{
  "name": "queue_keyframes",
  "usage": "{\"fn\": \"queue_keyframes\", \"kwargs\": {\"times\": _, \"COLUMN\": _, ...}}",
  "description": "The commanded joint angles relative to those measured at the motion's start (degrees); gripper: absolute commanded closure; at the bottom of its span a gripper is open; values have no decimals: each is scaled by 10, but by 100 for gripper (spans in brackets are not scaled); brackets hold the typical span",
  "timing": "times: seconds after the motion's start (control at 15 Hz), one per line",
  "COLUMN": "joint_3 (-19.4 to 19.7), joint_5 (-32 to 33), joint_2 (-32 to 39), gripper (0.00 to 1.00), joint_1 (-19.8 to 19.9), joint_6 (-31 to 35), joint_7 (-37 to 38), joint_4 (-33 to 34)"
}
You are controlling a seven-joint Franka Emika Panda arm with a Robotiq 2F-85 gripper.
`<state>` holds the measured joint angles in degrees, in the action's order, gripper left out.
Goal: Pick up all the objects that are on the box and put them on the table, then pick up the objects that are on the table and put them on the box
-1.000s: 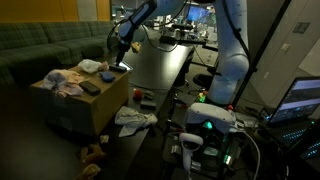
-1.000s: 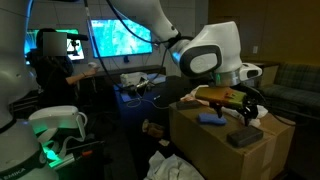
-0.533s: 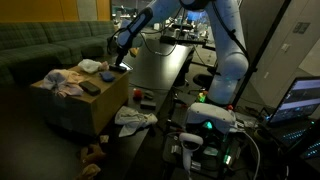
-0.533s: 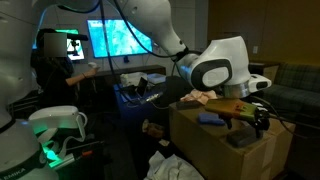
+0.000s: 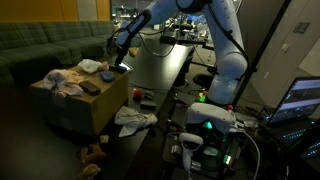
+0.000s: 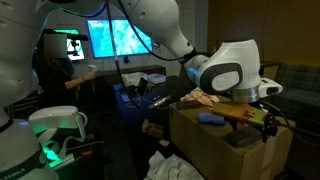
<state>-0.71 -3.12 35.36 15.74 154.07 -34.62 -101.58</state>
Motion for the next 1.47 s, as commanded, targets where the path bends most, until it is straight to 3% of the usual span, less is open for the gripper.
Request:
{"fn": "queue_keyframes", "kwargs": {"times": 0.0, "joint_3": -26, "joint_5": -5, "joint_2": 29, "gripper": 0, "joint_1": 29, "joint_6": -41, "joint_7": -6, "joint_4": 50}}
{"fn": "queue_keyframes", "kwargs": {"times": 0.4, "joint_3": -36, "joint_5": -11, "joint_2": 50, "gripper": 0, "joint_1": 47, "joint_6": -98, "joint_7": -14, "joint_4": 82}}
{"fn": "queue_keyframes", "kwargs": {"times": 0.47, "joint_3": -36, "joint_5": -11, "joint_2": 49, "gripper": 22, "joint_1": 48, "joint_6": -105, "joint_7": -15, "joint_4": 85}}
{"fn": "queue_keyframes", "kwargs": {"times": 0.6, "joint_3": -35, "joint_5": -10, "joint_2": 40, "gripper": 32, "joint_1": 46, "joint_6": -112, "joint_7": -17, "joint_4": 82}}
{"fn": "queue_keyframes", "kwargs": {"times": 0.8, "joint_3": -37, "joint_5": -11, "joint_2": 21, "gripper": 58, "joint_1": 46, "joint_6": -112, "joint_7": -24, "joint_4": 71}}
{"fn": "queue_keyframes", "kwargs": {"times": 0.93, "joint_3": -37, "joint_5": -12, "joint_2": 9, "gripper": 69, "joint_1": 47, "joint_6": -108, "joint_7": -29, "joint_4": 62}}
{"fn": "queue_keyframes", "kwargs": {"times": 1.4, "joint_3": -34, "joint_5": -18, "joint_2": -42, "gripper": 69, "joint_1": 50, "joint_6": -95, "joint_7": -38, "joint_4": 27}}
